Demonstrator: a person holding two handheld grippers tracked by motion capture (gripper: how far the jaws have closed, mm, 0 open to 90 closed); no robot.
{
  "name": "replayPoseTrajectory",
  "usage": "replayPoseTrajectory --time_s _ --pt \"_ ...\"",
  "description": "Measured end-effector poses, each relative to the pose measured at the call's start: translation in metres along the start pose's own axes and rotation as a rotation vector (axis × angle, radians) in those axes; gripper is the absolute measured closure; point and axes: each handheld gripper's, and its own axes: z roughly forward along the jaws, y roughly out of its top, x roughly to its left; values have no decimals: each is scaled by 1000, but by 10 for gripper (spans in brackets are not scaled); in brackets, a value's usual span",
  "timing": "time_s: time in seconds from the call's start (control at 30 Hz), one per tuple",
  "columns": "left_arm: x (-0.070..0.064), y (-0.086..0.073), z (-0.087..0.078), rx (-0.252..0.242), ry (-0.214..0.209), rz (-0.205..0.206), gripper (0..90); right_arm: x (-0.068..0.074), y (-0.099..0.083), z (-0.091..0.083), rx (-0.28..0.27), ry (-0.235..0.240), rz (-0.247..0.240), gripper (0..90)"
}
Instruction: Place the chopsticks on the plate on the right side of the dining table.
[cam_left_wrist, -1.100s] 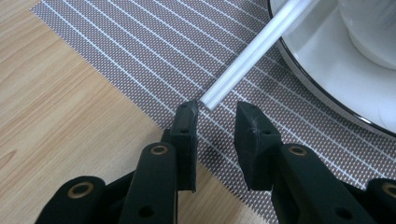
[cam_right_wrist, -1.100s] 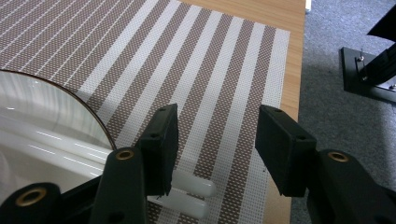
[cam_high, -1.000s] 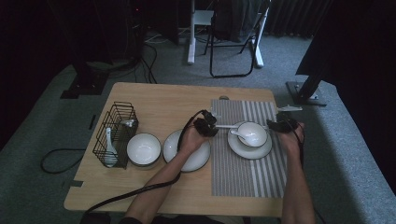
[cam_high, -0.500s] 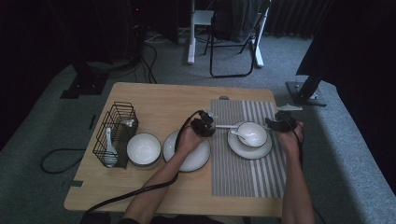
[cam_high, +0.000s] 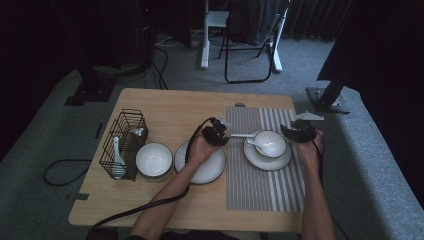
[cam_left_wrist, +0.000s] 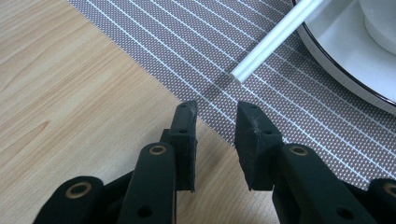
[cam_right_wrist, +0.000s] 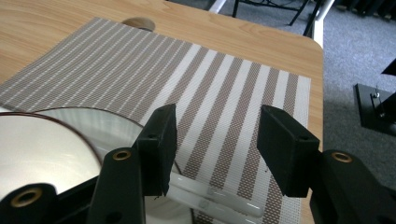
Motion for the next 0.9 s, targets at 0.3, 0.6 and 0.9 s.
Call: replayPoseTrajectory --time_s 0.3,0.6,0.9 --pt "1 1 -2 -9 -4 -5 688 18 2 -15 -64 45 -36 467" --pt "2 0 -4 -12 -4 -5 677 38 2 -26 -104 95 -68 459" --pt "2 0 -6 -17 -6 -7 674 60 -1 -38 -127 144 -119 455"
